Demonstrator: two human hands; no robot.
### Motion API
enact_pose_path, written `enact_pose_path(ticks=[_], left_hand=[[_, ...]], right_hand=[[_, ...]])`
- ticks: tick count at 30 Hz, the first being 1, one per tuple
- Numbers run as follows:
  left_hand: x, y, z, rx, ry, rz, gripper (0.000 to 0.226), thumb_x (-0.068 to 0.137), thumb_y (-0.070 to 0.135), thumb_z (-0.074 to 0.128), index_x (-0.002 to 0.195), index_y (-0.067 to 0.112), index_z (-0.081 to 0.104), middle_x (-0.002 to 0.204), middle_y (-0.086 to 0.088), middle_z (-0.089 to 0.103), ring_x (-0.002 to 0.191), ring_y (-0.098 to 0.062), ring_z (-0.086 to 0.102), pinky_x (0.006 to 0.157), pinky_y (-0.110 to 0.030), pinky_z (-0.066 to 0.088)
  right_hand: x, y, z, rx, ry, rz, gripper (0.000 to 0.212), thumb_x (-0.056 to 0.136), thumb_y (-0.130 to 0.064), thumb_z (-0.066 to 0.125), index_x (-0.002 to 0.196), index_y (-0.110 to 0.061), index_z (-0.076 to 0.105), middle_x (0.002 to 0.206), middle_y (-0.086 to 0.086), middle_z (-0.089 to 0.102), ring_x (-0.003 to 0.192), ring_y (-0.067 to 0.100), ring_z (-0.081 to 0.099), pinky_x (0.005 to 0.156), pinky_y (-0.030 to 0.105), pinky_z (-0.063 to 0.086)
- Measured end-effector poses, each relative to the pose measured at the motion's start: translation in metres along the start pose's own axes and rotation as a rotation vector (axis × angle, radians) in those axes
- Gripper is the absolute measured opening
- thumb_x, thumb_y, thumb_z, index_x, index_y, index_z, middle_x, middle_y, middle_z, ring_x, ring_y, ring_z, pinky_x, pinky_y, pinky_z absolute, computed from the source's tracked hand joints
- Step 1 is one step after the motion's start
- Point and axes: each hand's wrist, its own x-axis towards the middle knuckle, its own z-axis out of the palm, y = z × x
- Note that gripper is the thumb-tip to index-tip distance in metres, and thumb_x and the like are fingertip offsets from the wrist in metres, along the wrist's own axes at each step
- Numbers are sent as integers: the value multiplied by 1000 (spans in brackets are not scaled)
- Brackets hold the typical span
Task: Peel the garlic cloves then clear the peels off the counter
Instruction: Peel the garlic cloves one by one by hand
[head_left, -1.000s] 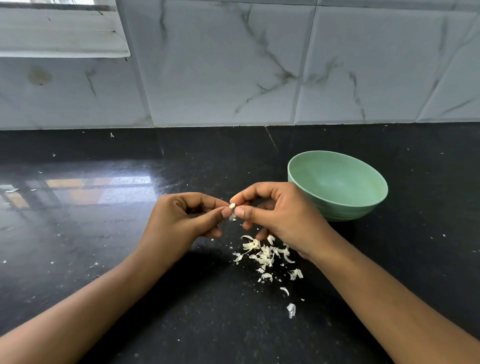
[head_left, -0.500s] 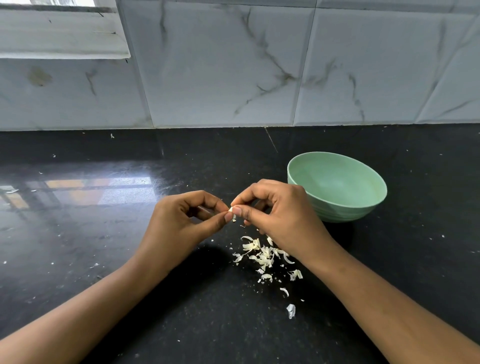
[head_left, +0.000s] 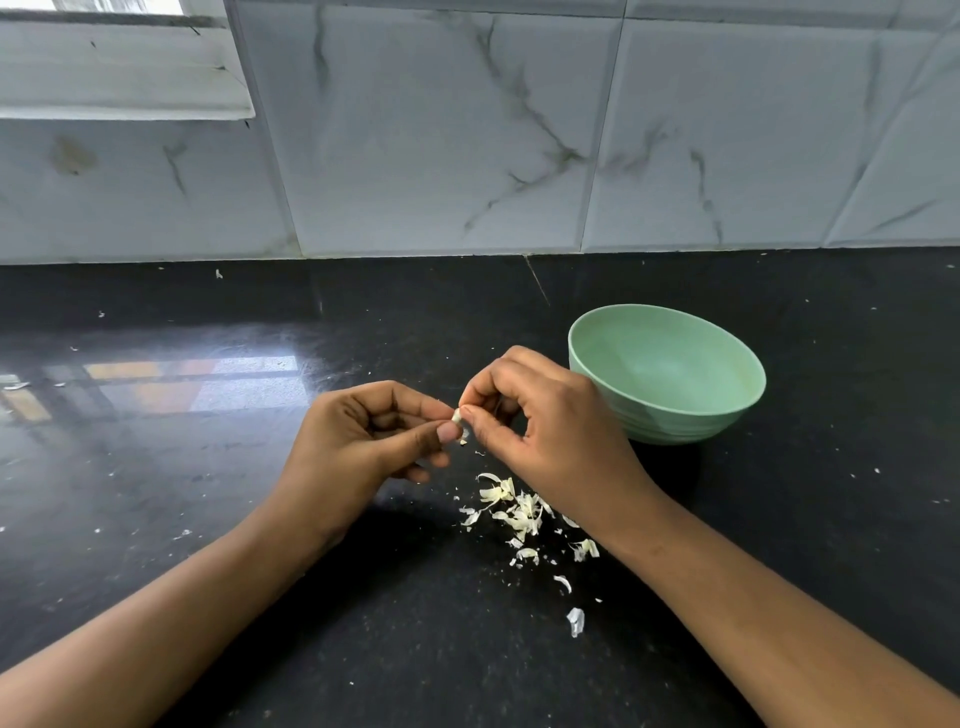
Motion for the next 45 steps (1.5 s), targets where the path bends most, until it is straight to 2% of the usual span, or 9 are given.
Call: enact_pose_path(ticks=[3,10,15,17,21,23,35,41,45], left_hand=[[-1,0,0,-37,12,-3,16,61,10,74,75,5,69,66,-13,70,53,-13,64,48,-21,52],[0,1,-1,-132,-9,3,16,57,16,79,71,16,72,65,-8,70,53,-13,65,46,-19,50],[0,1,-4,-218,-67,8,47,37,43,93,75,24,72,66,-6,69,54,-13,65,44,-18,48],[0,1,-3,-264,-82,-10,48,35,42,94,74,26,71,65,-5,69,53,-12,64,43,-17,46],[0,0,-3,-335,-112,-52,49,32,38,95,73,28,69,65,-4,68,52,-10,63,40,-16,45],[0,0,-3,-360,-126,-66,50,31,36,96,73,28,70,65,-4,67,52,-10,63,39,-16,45],[0,-2,-2,-431,-164,-69,49,34,30,96,75,24,71,65,-2,65,51,-9,61,39,-15,46],[4,-1,-6,-495,-104,-63,50,32,32,96,75,24,72,67,0,65,51,-7,60,38,-14,46],[5,-4,-6,-428,-77,-107,53,32,35,96,78,22,73,71,0,67,51,-7,61,38,-14,45]], right_hand=[[-1,-1,1,-21,4,-14,7,83,-24,63,80,-17,63,79,-10,55,63,6,53,56,35,49],[0,-1,1,43,9,-19,6,84,-22,62,82,-16,61,80,-13,52,64,2,49,57,33,48],[0,-5,1,-9,23,-74,11,87,-25,57,85,-15,59,84,-10,52,63,4,52,53,32,48],[0,-6,1,-2,21,-74,11,87,-26,57,85,-15,59,84,-11,51,63,4,51,53,30,47],[1,-4,0,102,-11,-14,9,87,-22,60,84,-14,60,81,-16,48,64,2,50,56,13,37],[1,-3,-1,170,-24,17,7,86,-19,62,84,-13,61,80,-16,48,65,3,51,57,10,35],[0,-8,-1,162,-10,-45,16,88,-28,55,85,-13,60,85,-15,50,65,2,53,55,10,37],[-2,-7,1,151,-100,-50,3,84,-16,62,83,-13,60,82,-15,50,61,2,50,55,7,32],[6,2,-14,172,-112,27,6,78,-11,71,76,-15,67,75,-8,59,61,5,55,56,14,42]])
